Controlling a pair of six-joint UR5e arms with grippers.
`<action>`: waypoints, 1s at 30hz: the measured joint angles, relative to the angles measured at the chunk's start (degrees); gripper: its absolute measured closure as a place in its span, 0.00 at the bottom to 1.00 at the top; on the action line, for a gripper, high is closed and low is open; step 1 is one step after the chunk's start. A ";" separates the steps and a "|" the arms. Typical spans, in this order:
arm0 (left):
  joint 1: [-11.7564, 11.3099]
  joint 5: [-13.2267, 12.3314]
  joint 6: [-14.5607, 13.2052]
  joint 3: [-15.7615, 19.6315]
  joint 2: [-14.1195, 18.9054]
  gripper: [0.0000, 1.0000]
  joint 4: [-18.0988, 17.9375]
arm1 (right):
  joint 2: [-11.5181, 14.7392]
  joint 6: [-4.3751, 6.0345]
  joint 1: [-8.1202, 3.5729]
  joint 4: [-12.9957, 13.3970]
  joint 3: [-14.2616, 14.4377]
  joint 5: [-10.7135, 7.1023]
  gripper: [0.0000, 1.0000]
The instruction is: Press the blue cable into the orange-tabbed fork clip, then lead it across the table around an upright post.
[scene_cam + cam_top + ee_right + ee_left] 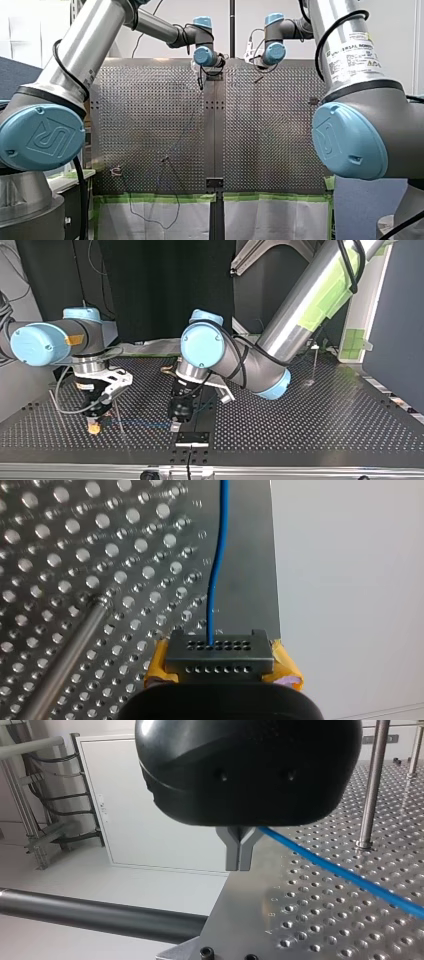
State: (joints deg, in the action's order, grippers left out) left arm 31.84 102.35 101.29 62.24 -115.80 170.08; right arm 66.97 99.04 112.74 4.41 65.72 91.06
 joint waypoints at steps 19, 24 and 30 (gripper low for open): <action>2.81 1.30 0.35 -9.10 -8.31 1.00 5.72 | 0.22 0.13 -2.69 -0.61 0.00 0.00 1.00; 2.95 0.69 1.81 -11.03 -8.76 1.00 5.79 | 0.23 0.64 -3.58 -0.61 0.00 0.00 1.00; 3.34 -0.21 3.47 -11.66 -9.71 1.00 5.72 | 0.20 1.05 -4.74 -0.62 0.18 -0.08 1.00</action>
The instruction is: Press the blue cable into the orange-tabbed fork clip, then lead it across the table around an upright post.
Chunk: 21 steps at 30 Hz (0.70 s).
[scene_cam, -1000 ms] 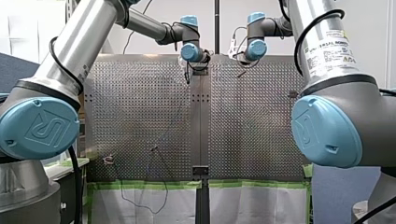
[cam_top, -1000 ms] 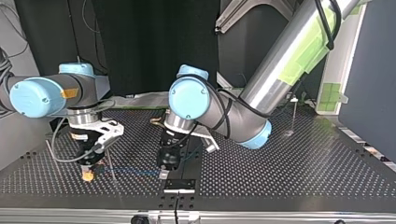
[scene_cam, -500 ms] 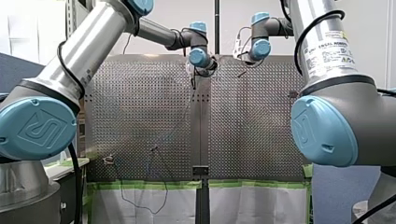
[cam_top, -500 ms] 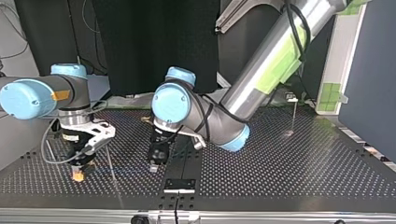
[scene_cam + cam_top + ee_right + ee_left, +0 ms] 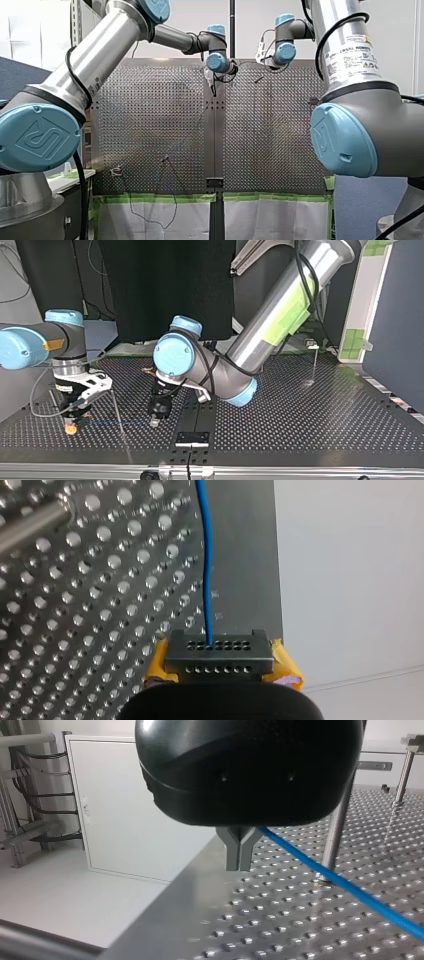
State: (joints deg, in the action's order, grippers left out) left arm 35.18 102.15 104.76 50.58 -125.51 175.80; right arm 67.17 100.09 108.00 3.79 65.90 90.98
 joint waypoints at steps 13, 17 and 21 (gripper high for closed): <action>0.30 -1.71 3.44 -0.87 -2.89 1.00 -1.48 | -0.11 0.07 -1.97 0.08 1.54 -0.55 1.00; 0.38 -2.10 4.90 -0.92 -3.71 1.00 -2.14 | -0.18 0.11 -2.46 0.14 2.06 -0.61 1.00; 0.38 -2.25 5.53 -0.93 -4.54 1.00 -2.36 | -0.31 0.12 -2.86 0.27 2.88 -0.62 1.00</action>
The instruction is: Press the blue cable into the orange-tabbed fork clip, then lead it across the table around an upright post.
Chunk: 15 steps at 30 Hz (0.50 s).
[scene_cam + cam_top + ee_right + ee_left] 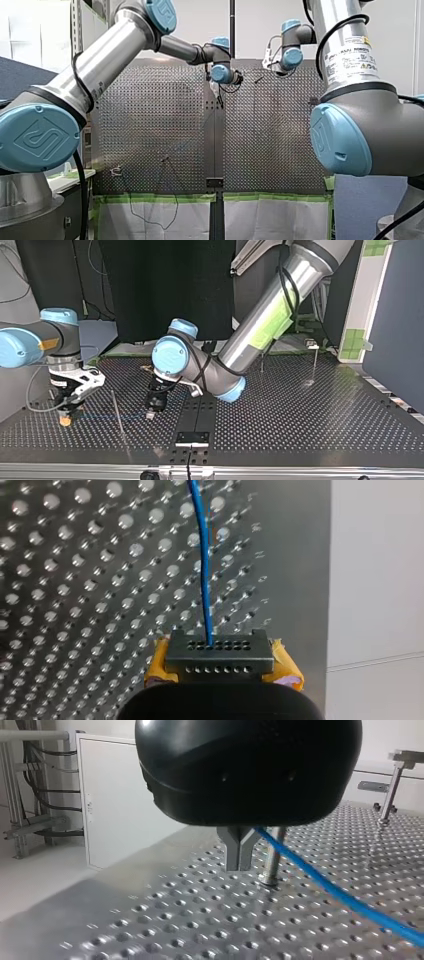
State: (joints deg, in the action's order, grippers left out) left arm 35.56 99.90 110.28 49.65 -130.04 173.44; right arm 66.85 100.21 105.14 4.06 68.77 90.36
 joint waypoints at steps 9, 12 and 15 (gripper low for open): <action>0.13 -0.67 0.70 -0.01 -0.94 1.00 -0.09 | -2.04 0.00 -0.31 0.05 0.78 -0.16 1.00; 0.14 -0.52 0.77 -0.01 -0.94 1.00 -0.02 | -2.24 0.00 -0.35 0.07 0.89 -0.17 1.00; 0.14 -0.26 0.81 -0.01 -0.94 1.00 0.07 | -2.79 0.00 -0.64 0.15 1.50 -0.12 1.00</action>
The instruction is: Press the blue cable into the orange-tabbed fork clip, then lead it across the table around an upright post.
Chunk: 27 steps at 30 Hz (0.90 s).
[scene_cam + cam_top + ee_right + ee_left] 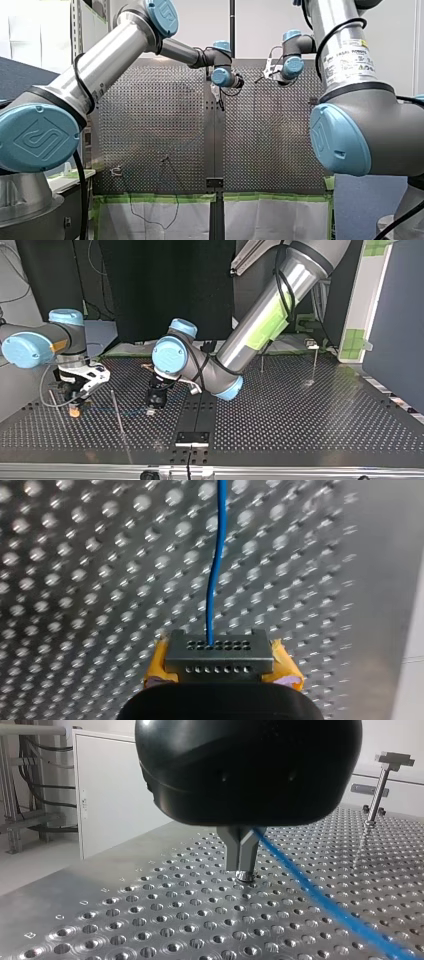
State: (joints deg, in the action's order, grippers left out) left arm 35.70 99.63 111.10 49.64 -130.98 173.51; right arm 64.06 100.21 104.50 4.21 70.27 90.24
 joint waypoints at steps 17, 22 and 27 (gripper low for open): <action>-0.24 0.61 0.61 2.49 -0.02 1.00 -1.57 | -3.97 -0.07 -0.39 0.37 2.14 -1.38 1.00; -0.26 0.71 0.65 2.59 -0.01 0.80 -1.71 | -4.41 -0.22 -0.39 0.56 2.60 -1.45 1.00; -0.26 1.50 0.71 2.60 -0.02 0.56 -1.52 | -4.70 -0.28 -0.46 1.25 3.30 -1.37 1.00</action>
State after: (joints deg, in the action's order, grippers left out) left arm 35.44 101.13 111.81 52.23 -131.01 171.99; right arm 59.37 99.93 104.04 5.46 73.56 88.87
